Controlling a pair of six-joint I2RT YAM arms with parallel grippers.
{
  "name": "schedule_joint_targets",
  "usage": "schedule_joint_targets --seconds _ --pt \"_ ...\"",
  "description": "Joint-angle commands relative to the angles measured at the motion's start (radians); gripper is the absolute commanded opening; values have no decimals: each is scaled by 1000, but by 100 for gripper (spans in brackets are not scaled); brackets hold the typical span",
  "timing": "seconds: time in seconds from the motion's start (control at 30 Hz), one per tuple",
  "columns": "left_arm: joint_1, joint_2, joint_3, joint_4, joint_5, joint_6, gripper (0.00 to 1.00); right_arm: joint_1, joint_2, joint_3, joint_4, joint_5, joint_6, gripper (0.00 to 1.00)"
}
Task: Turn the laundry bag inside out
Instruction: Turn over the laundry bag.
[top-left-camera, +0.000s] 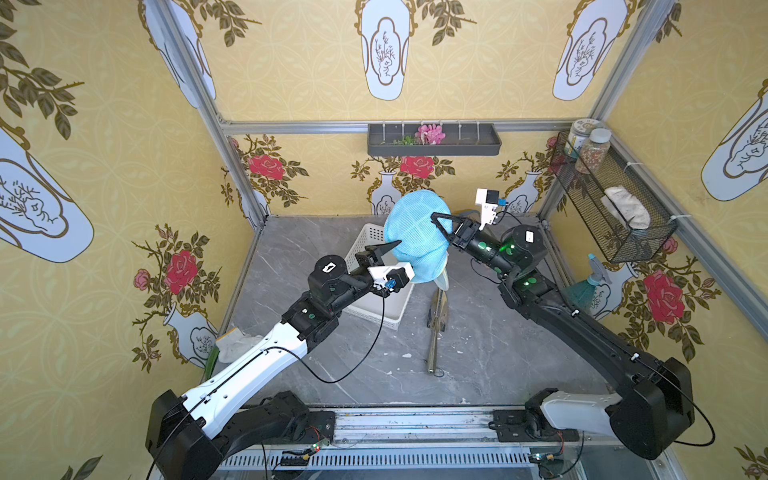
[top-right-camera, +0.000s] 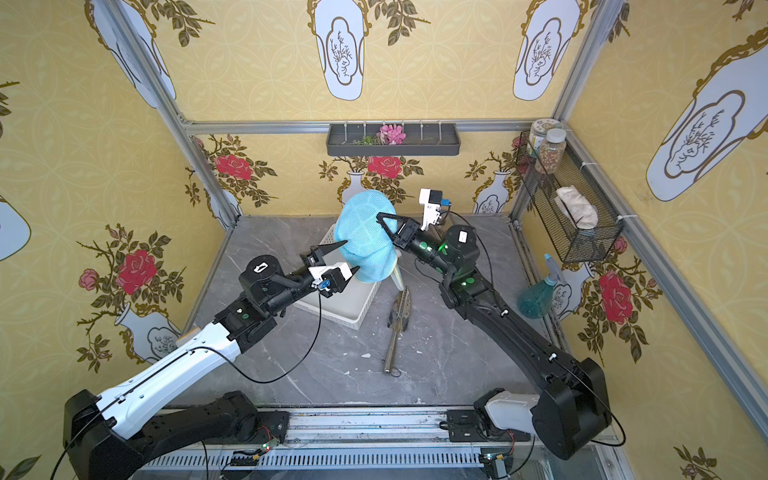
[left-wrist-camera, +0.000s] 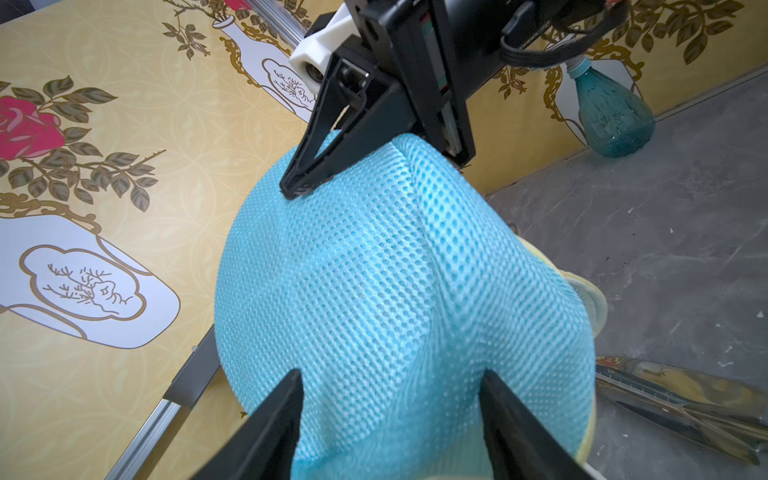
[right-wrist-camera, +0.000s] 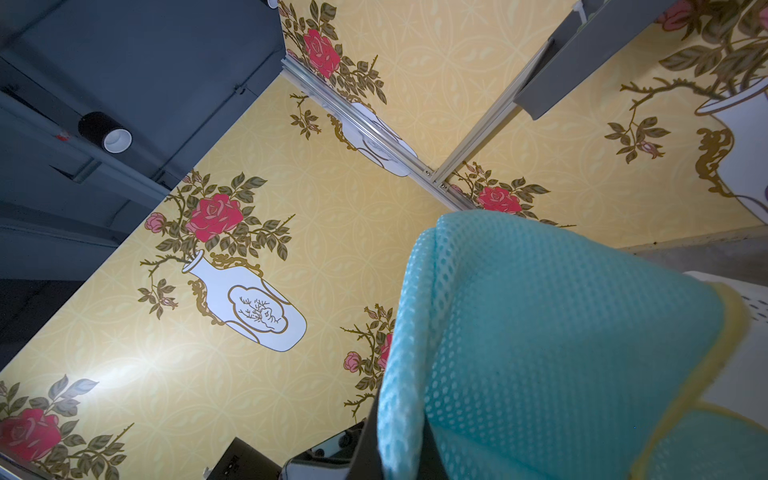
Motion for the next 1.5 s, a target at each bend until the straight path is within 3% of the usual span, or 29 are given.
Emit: schedule_joint_targets --seconds 0.0,0.13,0.27,0.5,0.73,0.83,0.9,1.03,1.17,1.3,1.47 --pt "0 12 -27 140 -92 49 69 26 15 5 119 -4 60 0" --pt "0 18 -76 299 -184 113 68 74 47 1 150 17 94 0" --pt "0 7 -114 396 -208 140 62 83 76 -3 173 25 145 0" --pt "-1 -23 -128 397 -171 131 34 65 86 8 75 61 138 0" --pt "-4 -39 -66 269 -127 36 5 13 35 30 -81 57 33 45" --pt "-4 -45 -49 235 -122 -2 0 -17 -31 52 -230 75 -101 61" --pt "-4 -48 -38 215 -114 -39 0 -39 -98 75 -406 138 -255 79" --pt "4 -50 3 153 -78 -143 0 -52 -228 55 -577 309 -556 95" --pt "87 -42 53 73 80 -328 0 -45 -322 -23 -571 323 -831 94" --pt "193 -35 75 59 261 -518 0 -13 -374 -93 -589 256 -1104 90" --pt "309 -25 72 87 439 -686 0 17 -426 -157 -587 216 -1313 90"
